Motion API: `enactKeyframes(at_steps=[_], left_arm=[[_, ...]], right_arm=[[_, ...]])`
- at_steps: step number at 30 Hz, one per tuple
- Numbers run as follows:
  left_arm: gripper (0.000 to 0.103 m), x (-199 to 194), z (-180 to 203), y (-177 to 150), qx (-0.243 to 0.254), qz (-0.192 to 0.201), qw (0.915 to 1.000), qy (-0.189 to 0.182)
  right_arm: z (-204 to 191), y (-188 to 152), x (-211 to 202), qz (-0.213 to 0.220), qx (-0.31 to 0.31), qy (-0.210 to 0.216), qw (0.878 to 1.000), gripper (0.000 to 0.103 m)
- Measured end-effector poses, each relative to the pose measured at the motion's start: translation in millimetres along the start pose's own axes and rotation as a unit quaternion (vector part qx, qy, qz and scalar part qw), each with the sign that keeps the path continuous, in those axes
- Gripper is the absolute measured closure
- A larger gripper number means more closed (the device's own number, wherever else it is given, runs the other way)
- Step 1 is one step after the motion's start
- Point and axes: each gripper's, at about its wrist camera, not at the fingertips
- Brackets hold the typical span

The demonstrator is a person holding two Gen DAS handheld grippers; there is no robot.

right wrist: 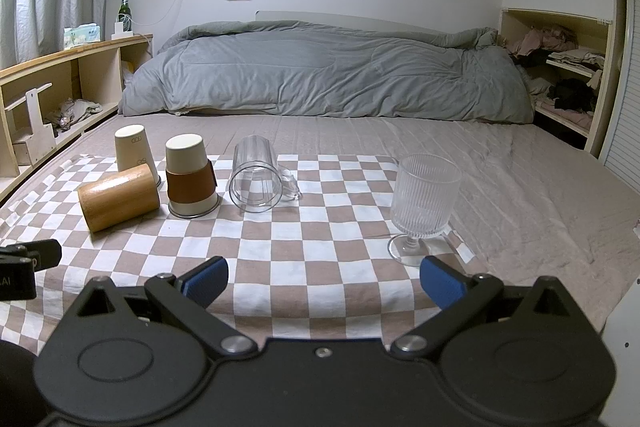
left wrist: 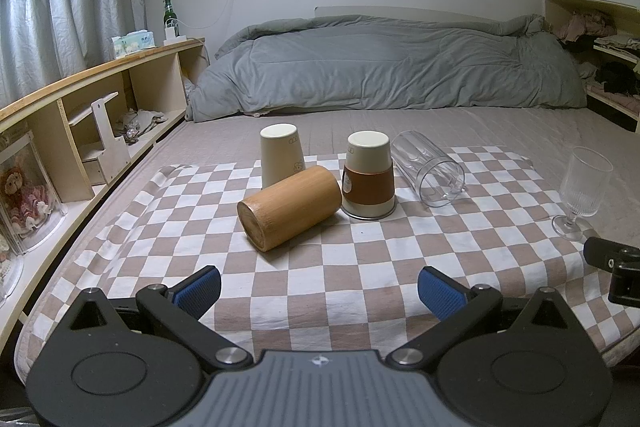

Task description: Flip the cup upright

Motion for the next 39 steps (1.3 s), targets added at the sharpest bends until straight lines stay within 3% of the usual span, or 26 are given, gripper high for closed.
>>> enactKeyframes(at_steps=[26, 32, 39], left_arm=[[0.0, 0.1, -0.1, 0.0, 0.0, 0.0, 1.0, 0.0], [0.0, 4.2, 1.1, 0.4, -0.004, -0.003, 1.0, -0.002], [0.0, 17.6, 0.9, 3.0, -0.001, -0.009, 0.9999, -0.007]], right_arm=[[0.4, 2.5, -3.6, 0.004, -0.003, -0.007, 1.0, 0.0], [8.4, 11.1, 11.8, -0.014, 0.001, 0.02, 1.0, 0.0], [0.1, 42.7, 45.9, 0.013, -0.033, 0.014, 0.999, 0.0]])
Point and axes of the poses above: each gripper's, at about its wrist camera, not at the fingertips, and x roughly the way its jaws point, z to its right, y to its top, and after that the axes turned 5 degrees about x, right-handed
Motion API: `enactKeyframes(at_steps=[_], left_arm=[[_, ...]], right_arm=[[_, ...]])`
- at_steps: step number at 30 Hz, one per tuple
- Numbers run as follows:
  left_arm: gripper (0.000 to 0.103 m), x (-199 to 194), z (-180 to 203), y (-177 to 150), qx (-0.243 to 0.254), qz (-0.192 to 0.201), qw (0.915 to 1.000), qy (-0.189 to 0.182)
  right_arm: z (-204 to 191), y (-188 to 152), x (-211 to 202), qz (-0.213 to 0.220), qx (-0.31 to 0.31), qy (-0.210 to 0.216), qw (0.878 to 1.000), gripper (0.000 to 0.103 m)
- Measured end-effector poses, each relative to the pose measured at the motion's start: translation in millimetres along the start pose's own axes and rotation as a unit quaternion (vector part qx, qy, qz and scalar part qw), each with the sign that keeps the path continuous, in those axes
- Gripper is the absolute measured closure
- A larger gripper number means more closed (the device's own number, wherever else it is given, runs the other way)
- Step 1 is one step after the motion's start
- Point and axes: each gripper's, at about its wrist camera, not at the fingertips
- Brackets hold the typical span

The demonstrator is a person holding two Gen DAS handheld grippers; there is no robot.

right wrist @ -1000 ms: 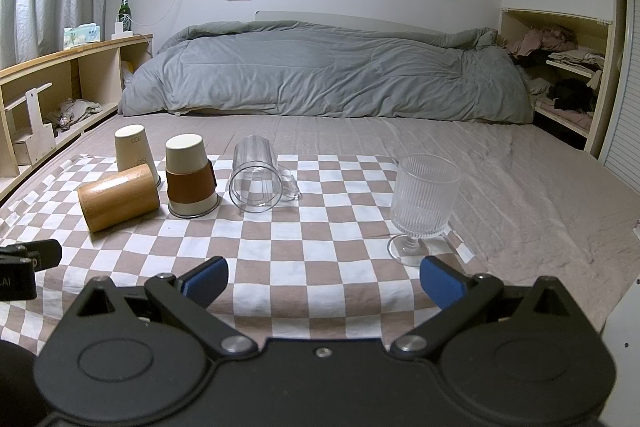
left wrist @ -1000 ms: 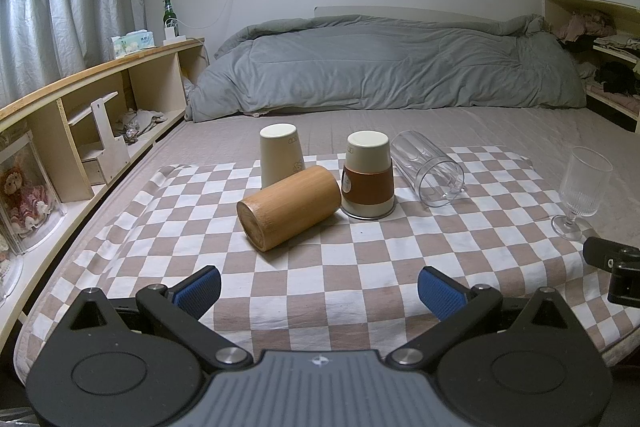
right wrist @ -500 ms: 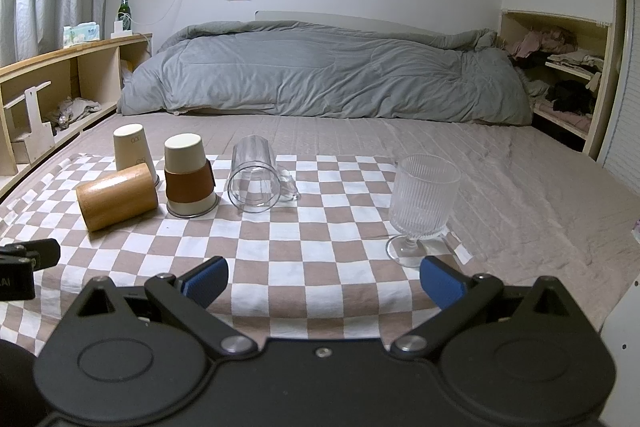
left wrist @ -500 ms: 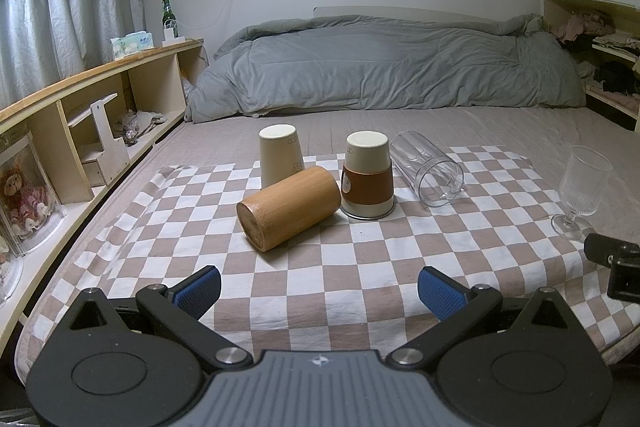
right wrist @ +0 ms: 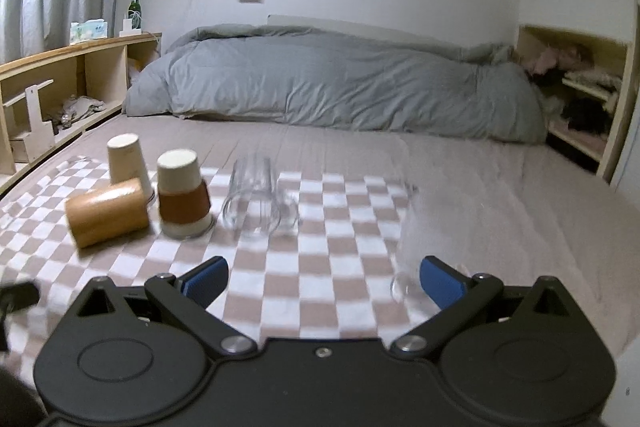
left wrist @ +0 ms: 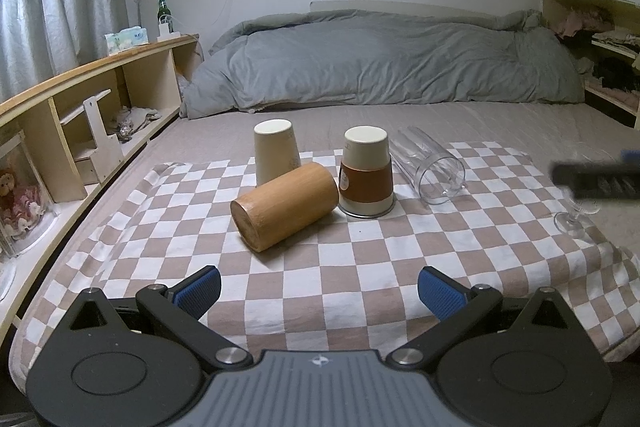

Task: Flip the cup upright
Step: 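Move the right gripper to the clear glass mug lying on its side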

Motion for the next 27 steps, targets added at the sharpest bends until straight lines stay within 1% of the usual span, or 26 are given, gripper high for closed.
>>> enactKeyframes(at_steps=[5, 10, 13, 16, 19, 22, 24, 25, 27], left_arm=[[0.0, 13.1, 2.2, 2.6, -0.004, -0.011, 0.9998, -0.014], [0.0, 24.1, 9.6, 4.4, 0.003, -0.015, 0.9997, -0.019], [0.0, 29.7, 11.8, 5.6, 0.007, -0.017, 0.9996, -0.021], [0.0, 37.1, 8.7, 7.2, 0.0, -0.024, 0.9993, -0.028], [0.0, 44.4, 5.4, 8.2, -0.012, -0.034, 0.9986, -0.039], [0.0, 46.7, 6.8, 8.6, -0.014, -0.036, 0.9984, -0.04], [0.0, 47.2, 8.9, 8.0, -0.011, -0.037, 0.9985, -0.039], [0.0, 47.5, 10.1, 8.0, -0.01, -0.037, 0.9985, -0.039], [0.0, 47.2, 11.6, 8.0, -0.008, -0.038, 0.9985, -0.04]], right_arm=[[-8.5, 27.2, 50.0, -0.005, -0.005, 0.031, 0.999, 0.0], [-17.7, 45.8, 113.2, -0.023, 0.019, 0.067, 0.997, 0.001], [-24.8, 53.9, 151.2, -0.043, 0.032, 0.082, 0.995, 0.004], [-32.6, 59.3, 187.8, -0.067, 0.045, 0.098, 0.992, 0.005], [-42.3, 58.4, 218.7, -0.095, 0.048, 0.096, 0.99, 0.005], [-54.8, 52.8, 240.1, -0.121, 0.022, 0.087, 0.989, 0.006], [-63.1, 47.8, 248.0, -0.131, 0.001, 0.084, 0.988, 0.009], [-64.5, 46.3, 250.8, -0.133, -0.002, 0.088, 0.987, 0.013], [-64.9, 45.4, 246.9, -0.135, 0.005, 0.11, 0.985, 0.029]])
Point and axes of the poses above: each gripper's, at about its wrist camera, not at the fingertips, and x roughly the way its jaws point, z to its right, y to its top, and after that the axes turned 5 degrees about x, right-handed
